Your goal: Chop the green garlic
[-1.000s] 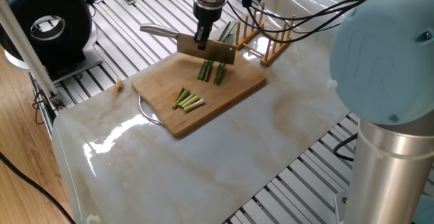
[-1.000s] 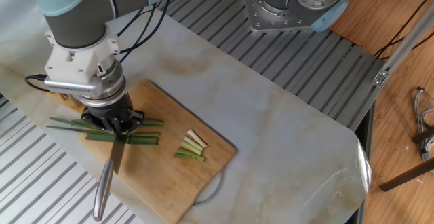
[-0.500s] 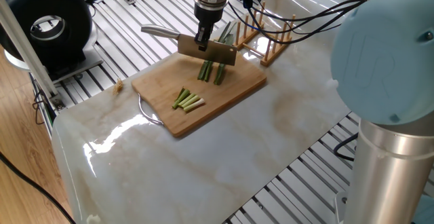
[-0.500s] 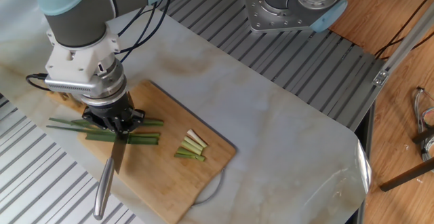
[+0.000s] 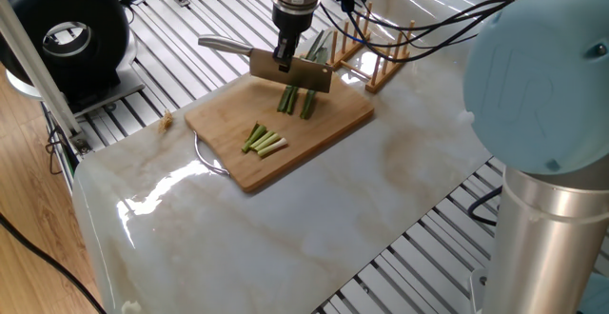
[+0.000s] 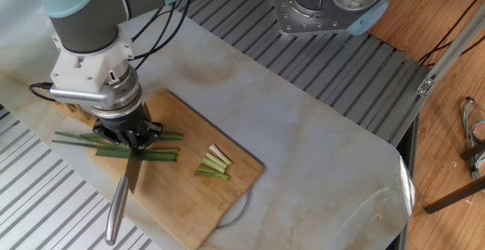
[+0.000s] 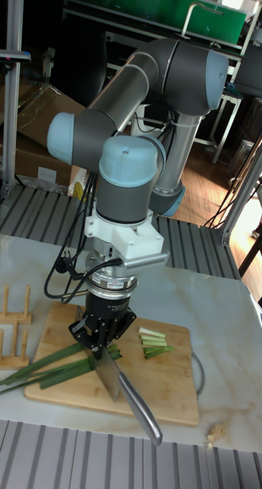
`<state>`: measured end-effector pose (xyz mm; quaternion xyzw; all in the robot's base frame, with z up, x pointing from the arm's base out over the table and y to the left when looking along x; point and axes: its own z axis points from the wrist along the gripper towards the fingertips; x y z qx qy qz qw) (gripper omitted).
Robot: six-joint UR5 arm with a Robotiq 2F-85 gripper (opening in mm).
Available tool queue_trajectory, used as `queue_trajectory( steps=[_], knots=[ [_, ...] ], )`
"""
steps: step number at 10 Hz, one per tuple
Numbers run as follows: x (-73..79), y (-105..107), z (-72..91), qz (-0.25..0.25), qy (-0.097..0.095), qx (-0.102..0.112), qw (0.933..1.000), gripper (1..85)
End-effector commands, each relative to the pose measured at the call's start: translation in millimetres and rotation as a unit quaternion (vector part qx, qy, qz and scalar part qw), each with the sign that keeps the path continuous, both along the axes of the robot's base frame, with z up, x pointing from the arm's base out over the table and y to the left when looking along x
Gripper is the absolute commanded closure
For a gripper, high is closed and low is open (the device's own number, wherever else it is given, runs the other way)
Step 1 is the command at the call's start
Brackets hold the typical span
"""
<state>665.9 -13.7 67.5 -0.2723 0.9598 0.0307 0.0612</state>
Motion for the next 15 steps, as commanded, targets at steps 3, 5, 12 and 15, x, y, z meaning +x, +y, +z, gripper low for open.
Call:
queue_trajectory(
  steps=[3,5,12,15],
  knots=[
    [1.8,-3,-1.7,-0.008,0.001,-0.004,1.0000,84.3],
    [2.0,-3,-2.2,-0.011,0.001,-0.003,0.9999,84.3],
    [5.3,3,-8.3,-0.008,-0.005,0.001,1.0000,84.3],
    [6.9,0,-12.4,0.000,-0.016,0.002,0.9999,84.3]
  ],
)
